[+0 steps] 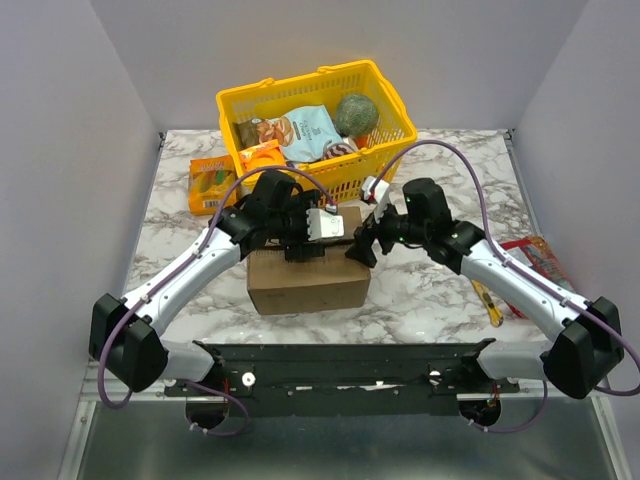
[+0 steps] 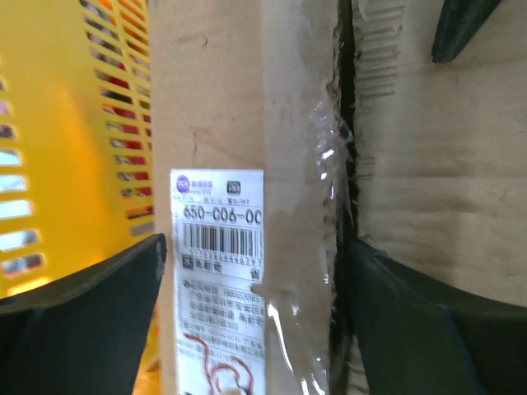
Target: Unpack the express box
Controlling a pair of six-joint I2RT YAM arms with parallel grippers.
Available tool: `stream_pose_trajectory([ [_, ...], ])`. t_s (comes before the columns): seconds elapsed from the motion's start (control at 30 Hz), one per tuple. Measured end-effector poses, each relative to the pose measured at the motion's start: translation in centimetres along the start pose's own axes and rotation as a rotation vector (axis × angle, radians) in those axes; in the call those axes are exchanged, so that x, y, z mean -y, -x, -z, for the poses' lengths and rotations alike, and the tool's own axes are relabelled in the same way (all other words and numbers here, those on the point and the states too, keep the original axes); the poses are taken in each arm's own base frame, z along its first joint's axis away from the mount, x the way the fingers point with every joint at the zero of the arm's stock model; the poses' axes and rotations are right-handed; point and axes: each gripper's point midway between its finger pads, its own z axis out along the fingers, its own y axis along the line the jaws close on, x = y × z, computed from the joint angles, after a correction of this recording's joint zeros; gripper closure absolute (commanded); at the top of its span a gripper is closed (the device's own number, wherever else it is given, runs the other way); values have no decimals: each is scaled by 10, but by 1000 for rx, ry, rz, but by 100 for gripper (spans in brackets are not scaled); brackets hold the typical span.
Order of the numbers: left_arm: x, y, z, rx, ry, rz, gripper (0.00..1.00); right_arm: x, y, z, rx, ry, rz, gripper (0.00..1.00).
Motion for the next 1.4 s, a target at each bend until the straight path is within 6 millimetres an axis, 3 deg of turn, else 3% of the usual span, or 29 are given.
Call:
stream_pose_trajectory([
  [0.13,-4,2,-5,2,47,-49,25,-1,-1,1,11,-6,8,0],
  [0.27,-11,11,6,19,103,-50,48,0,1,3,32,-18,24,0],
  [0.3,-15,16,11,26,120,-47,56,0,0,4,36,-21,28,0],
  [0.37,-26,28,22,41,159,-45,84,-1,-1,6,43,-25,35,0],
  [0.43,-40,39,32,55,201,-44,100,-3,-2,9,49,-27,44,0],
  [0.7,-36,36,35,43,185,30,100,-10,4,28,49,-15,133,0],
  [0.97,-51,40,46,22,137,246,100,-41,37,56,76,197,482,0],
  [1.13,-53,53,44,37,74,353,100,-44,37,37,36,312,549,0],
  [1.27,-49,61,47,62,48,403,100,-44,25,17,-33,395,524,0],
  [1.4,-47,63,47,69,40,426,100,-47,24,3,-102,500,467,2],
])
